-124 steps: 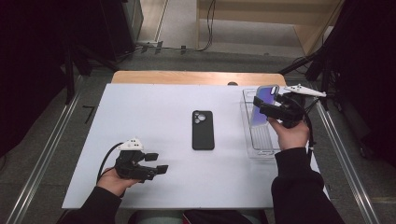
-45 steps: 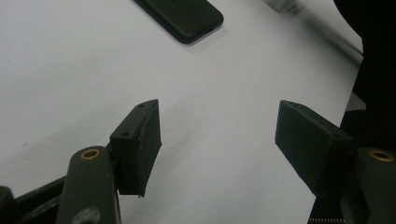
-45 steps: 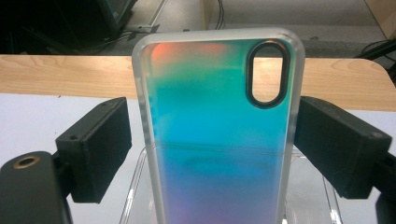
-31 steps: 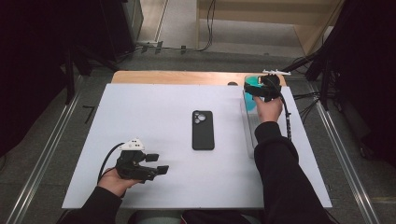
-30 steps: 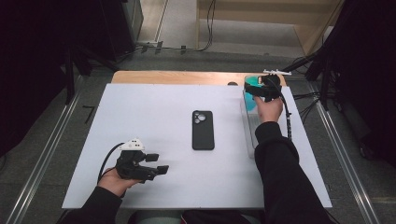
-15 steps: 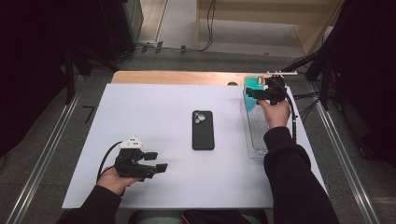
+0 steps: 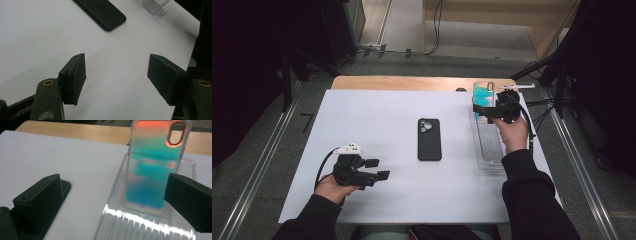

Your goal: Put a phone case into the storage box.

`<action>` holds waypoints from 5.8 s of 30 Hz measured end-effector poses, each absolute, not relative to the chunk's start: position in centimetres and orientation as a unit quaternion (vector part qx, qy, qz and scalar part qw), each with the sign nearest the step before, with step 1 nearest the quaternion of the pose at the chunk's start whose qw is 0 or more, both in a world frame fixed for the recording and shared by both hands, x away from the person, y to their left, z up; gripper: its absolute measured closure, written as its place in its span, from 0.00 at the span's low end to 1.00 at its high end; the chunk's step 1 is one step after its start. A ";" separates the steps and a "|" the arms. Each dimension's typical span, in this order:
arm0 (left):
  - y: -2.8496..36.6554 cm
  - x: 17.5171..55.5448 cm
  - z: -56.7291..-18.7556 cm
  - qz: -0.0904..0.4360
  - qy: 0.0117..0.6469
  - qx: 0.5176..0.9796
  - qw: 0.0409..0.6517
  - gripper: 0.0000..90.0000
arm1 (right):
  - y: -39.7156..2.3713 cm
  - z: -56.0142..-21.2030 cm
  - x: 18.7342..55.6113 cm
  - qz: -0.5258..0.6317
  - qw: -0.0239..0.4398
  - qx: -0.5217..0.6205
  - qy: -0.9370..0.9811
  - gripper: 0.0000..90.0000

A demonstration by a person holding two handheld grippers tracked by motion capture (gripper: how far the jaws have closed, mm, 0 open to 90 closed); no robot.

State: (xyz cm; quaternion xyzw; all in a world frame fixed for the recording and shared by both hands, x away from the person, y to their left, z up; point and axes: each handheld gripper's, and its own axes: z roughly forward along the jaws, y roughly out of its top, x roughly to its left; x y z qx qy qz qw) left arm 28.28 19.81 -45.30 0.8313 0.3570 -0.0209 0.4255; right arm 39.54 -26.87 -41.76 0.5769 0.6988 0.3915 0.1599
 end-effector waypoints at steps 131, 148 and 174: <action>20.3 28.1 -44.8 -0.030 0.353 0.823 0.443 0.35 | -14.8 -43.4 32.6 0.388 0.117 0.548 0.732 0.00; 20.4 28.2 -44.8 -0.029 0.353 0.823 0.445 0.35 | -12.6 -44.7 35.3 0.382 0.122 0.572 0.716 0.00; 20.4 28.2 -44.8 -0.031 0.353 0.822 0.446 0.35 | -8.8 -46.3 38.2 0.361 0.133 0.590 0.710 0.00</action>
